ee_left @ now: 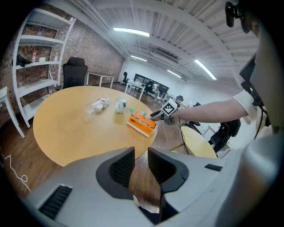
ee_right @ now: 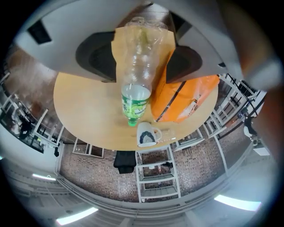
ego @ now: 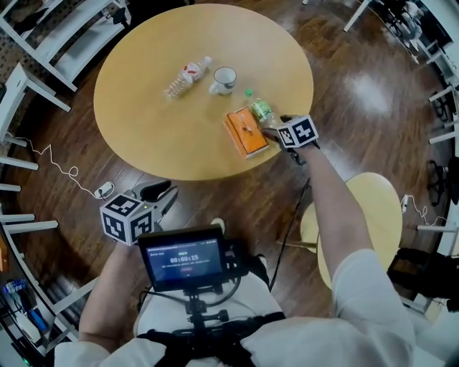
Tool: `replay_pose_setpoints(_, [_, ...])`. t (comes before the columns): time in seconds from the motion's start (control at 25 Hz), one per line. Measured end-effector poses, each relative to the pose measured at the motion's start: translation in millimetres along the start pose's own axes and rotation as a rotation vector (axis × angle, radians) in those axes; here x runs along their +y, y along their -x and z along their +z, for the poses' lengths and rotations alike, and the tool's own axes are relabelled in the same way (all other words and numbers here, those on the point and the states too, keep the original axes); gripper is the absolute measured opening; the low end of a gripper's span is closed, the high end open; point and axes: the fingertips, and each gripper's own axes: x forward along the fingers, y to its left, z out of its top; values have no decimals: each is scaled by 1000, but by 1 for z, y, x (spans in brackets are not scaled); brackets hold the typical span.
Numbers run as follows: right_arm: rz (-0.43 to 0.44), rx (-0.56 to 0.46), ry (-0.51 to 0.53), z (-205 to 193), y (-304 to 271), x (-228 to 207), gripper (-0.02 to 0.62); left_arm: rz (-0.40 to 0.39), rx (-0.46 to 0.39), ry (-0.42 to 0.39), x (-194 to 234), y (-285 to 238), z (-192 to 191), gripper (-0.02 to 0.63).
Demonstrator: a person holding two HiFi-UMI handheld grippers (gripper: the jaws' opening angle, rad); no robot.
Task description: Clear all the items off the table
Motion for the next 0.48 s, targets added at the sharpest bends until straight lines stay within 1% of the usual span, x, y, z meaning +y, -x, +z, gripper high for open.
replay_pose_setpoints(0.16, [17, -66, -43, 0, 17, 0, 365, -21, 1, -11, -7, -7, 1, 98])
replay_pose_setpoints(0.28, [-4, -108, -63, -5, 39, 0, 365, -45, -5, -19, -14, -16, 5, 98])
replay_pose_setpoints(0.36, [-29, -145, -96, -17, 61, 3, 365, -86, -3, -35, -24, -26, 7, 98])
replay_pose_setpoints(0.48, [-71, -212, -172, -45, 109, 13, 365, -173, 4, -68, -46, -46, 8, 98])
